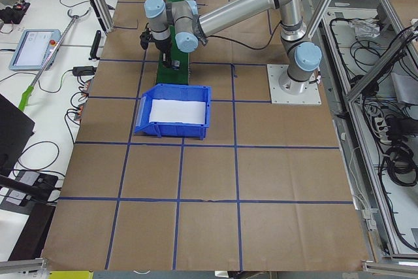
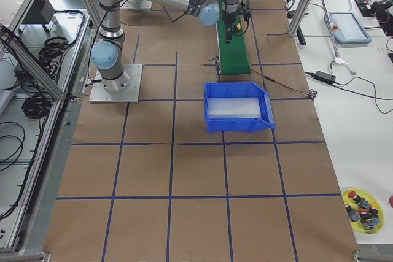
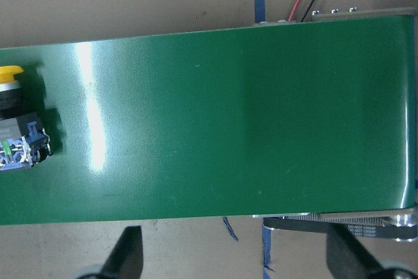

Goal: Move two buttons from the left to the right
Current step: 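Carry the red button onto the belt and release while right arm approaches belt end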

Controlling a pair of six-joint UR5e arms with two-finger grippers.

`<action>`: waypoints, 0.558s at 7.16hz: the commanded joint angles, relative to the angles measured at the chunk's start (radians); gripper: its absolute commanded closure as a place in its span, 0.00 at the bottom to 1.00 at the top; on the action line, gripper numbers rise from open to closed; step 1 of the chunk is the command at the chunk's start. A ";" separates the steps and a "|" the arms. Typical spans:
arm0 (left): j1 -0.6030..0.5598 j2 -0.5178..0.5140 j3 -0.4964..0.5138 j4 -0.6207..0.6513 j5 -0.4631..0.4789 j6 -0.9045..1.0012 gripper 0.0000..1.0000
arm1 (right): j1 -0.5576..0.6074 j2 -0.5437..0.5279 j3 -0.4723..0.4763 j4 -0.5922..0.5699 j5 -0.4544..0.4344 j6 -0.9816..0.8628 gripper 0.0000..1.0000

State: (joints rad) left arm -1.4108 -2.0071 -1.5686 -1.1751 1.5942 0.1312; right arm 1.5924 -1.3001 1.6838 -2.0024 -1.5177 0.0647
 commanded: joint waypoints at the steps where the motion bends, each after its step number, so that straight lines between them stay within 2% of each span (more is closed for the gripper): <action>1: 0.001 0.011 0.034 -0.029 0.001 -0.004 0.00 | 0.000 0.028 -0.001 -0.003 0.005 -0.005 0.00; 2: 0.007 0.024 0.054 -0.062 0.001 -0.004 0.00 | 0.000 0.039 -0.007 -0.003 0.005 -0.003 0.00; 4: 0.023 0.094 0.122 -0.232 0.001 -0.004 0.00 | 0.000 0.056 -0.019 -0.009 0.017 0.001 0.00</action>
State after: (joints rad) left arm -1.3937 -1.9556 -1.4861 -1.3112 1.5953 0.1274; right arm 1.5923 -1.2578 1.6732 -2.0070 -1.5072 0.0629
